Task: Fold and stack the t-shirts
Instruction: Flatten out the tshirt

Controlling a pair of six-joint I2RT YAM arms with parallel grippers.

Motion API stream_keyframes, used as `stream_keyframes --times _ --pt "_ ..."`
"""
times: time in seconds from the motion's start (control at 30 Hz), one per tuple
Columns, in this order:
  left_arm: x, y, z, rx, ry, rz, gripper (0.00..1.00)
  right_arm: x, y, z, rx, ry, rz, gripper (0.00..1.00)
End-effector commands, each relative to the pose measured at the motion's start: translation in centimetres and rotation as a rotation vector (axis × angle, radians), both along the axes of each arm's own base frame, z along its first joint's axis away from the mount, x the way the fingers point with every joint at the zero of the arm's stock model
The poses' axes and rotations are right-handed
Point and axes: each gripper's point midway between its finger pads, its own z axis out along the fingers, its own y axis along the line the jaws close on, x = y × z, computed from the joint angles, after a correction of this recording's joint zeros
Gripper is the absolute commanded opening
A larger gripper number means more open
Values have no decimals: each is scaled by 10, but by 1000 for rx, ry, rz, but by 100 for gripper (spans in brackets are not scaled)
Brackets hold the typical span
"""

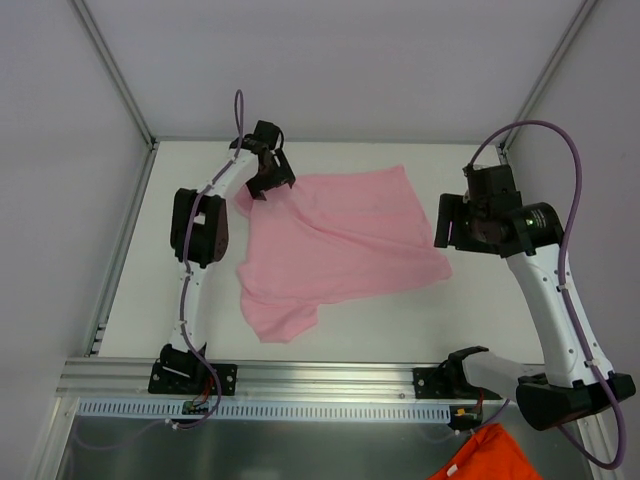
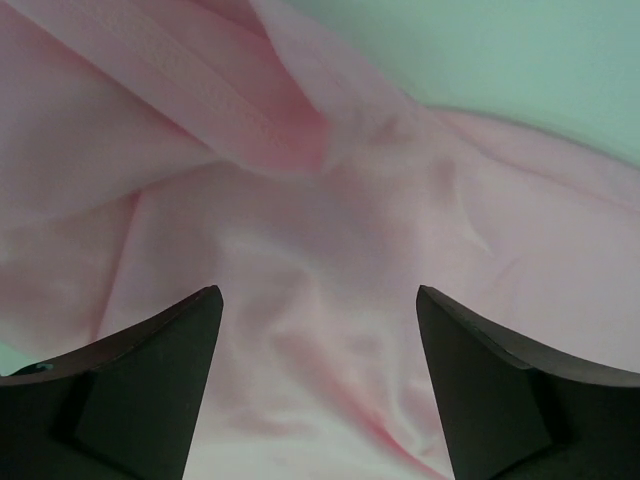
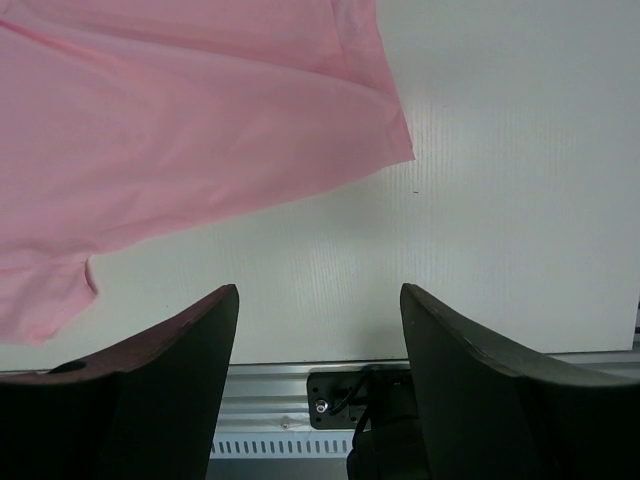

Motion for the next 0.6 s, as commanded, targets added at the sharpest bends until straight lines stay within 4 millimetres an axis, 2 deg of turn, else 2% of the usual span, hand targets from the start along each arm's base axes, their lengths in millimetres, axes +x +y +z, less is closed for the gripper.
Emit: stream_keyframes --times 0.0,0.07,0.1,0.17,0.2,0.23,0.3,0.37,0.4,0.43,0.47,0.53,0.57 --pt "-12 -38 95 -95 -185 -127 81 0 7 1 36 -17 20 70" --pt "-23 -39 99 -73 -186 -155 86 1 10 -2 49 -12 28 70" --pt "-29 -44 111 -87 -201 -180 86 2 11 -4 52 -9 31 70" --pt "-41 -48 113 -63 -199 -228 87 3 14 -9 61 -2 39 69" --pt "-44 -45 126 -35 -228 -230 87 4 15 -10 64 4 40 70" --pt "-53 -51 124 -18 -227 -255 88 4 17 -11 71 3 46 69" --pt "-63 -58 132 -40 -243 -287 88 4 19 -15 76 13 45 69" --pt "-80 -76 119 -152 -193 -330 88 5 21 -15 82 10 51 69" --pt "-95 -89 110 -222 -162 -353 88 6 22 -13 83 6 56 69" --pt "-103 -93 103 -244 -144 -363 88 7 22 -11 85 3 55 69" --pt "-120 -94 87 -254 -100 -370 88 9 22 -7 87 -11 54 69" --pt "-139 -112 79 -297 -81 -407 88 10 22 -5 83 -14 57 69" --pt "-156 -111 67 -293 -48 -415 87 11 23 -4 85 -17 58 69"
